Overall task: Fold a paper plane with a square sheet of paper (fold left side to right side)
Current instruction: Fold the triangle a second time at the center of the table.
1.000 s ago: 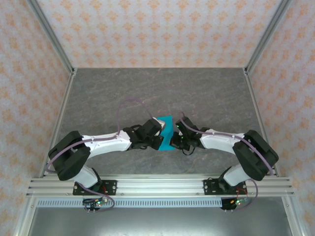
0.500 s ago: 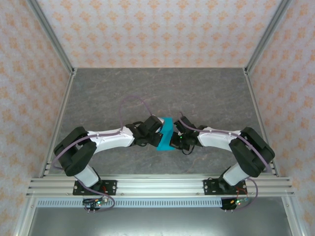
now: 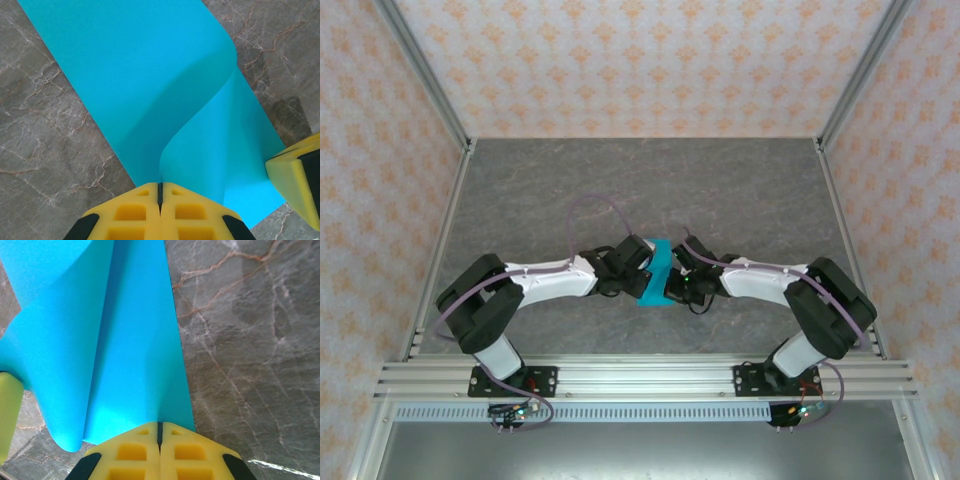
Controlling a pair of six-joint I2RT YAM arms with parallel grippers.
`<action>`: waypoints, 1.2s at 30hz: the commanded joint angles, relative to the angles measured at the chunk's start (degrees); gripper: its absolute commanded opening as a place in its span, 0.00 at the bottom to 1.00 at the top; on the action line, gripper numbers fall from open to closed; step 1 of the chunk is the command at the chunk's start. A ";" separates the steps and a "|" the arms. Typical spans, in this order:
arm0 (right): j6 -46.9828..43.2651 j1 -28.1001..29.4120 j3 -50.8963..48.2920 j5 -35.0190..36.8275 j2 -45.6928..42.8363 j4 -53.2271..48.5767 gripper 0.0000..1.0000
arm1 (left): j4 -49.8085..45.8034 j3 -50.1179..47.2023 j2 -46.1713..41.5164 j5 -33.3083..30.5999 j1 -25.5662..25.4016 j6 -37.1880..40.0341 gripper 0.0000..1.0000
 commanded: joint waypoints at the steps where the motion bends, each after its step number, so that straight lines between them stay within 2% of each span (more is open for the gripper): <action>1: -1.17 0.86 -0.30 2.48 2.00 -5.05 0.00 | -1.30 2.06 1.17 -2.02 0.83 1.27 0.00; 36: -2.12 0.92 0.38 2.97 2.42 -6.88 0.00 | -2.45 4.42 5.55 -3.55 1.36 3.13 0.00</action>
